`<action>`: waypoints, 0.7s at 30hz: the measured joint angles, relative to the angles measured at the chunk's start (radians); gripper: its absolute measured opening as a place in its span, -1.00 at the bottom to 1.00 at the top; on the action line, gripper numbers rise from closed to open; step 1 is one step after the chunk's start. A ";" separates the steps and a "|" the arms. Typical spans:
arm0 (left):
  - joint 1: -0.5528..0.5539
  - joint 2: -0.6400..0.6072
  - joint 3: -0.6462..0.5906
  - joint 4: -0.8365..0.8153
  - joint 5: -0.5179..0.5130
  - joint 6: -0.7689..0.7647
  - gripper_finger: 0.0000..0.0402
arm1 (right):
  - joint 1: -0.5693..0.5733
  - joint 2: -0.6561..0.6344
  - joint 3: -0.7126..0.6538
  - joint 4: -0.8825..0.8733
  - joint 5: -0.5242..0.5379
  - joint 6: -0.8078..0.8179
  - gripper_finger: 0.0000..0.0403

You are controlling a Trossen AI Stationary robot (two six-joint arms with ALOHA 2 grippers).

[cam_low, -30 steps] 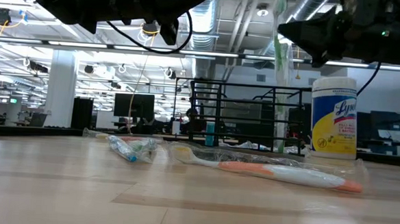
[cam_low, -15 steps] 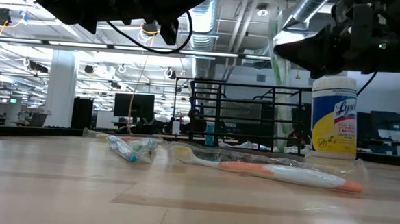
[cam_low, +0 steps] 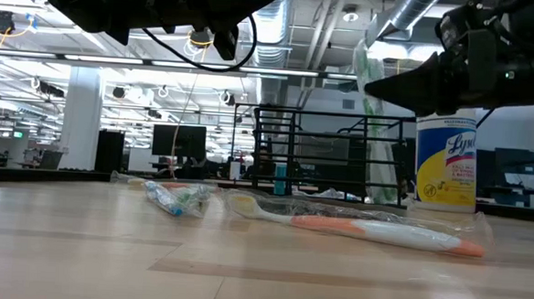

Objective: Pick & Place toothbrushing station
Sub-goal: Put the green toothbrush into the wire organizer

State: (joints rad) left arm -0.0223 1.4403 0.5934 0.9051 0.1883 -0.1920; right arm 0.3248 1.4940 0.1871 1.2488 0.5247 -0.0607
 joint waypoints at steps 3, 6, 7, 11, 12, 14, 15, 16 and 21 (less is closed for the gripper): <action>0.000 0.000 0.000 0.000 0.000 0.000 -0.99 | 0.000 0.000 0.000 -0.012 0.000 0.001 -1.00; 0.000 0.000 0.000 0.000 0.000 0.000 -0.99 | 0.003 0.000 0.000 -0.018 0.000 0.001 -1.00; 0.000 0.000 0.000 0.000 0.000 0.000 -0.99 | 0.004 0.000 0.000 -0.018 0.000 0.001 -1.00; 0.000 0.000 0.000 0.000 0.000 0.000 -0.99 | 0.004 0.000 0.000 -0.016 -0.001 0.002 -1.00; 0.000 0.000 0.000 0.000 0.000 0.000 -0.99 | 0.004 0.000 0.000 -0.016 -0.002 0.002 -1.00; 0.000 0.000 0.000 0.000 0.000 0.000 -0.99 | 0.006 0.000 0.000 -0.015 -0.003 0.001 -1.00; 0.000 0.000 0.000 0.000 0.000 0.000 -0.99 | 0.008 0.000 0.000 -0.015 -0.003 0.001 -1.00; 0.000 0.000 0.000 0.000 0.000 0.000 -0.99 | 0.009 0.000 0.000 -0.011 -0.003 0.001 -1.00; 0.000 0.000 0.000 0.000 0.000 0.000 -0.99 | 0.009 0.000 0.000 0.018 -0.003 -0.014 -0.88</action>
State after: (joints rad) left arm -0.0221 1.4403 0.5934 0.9051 0.1885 -0.1917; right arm 0.3336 1.4940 0.1871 1.2665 0.5217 -0.0751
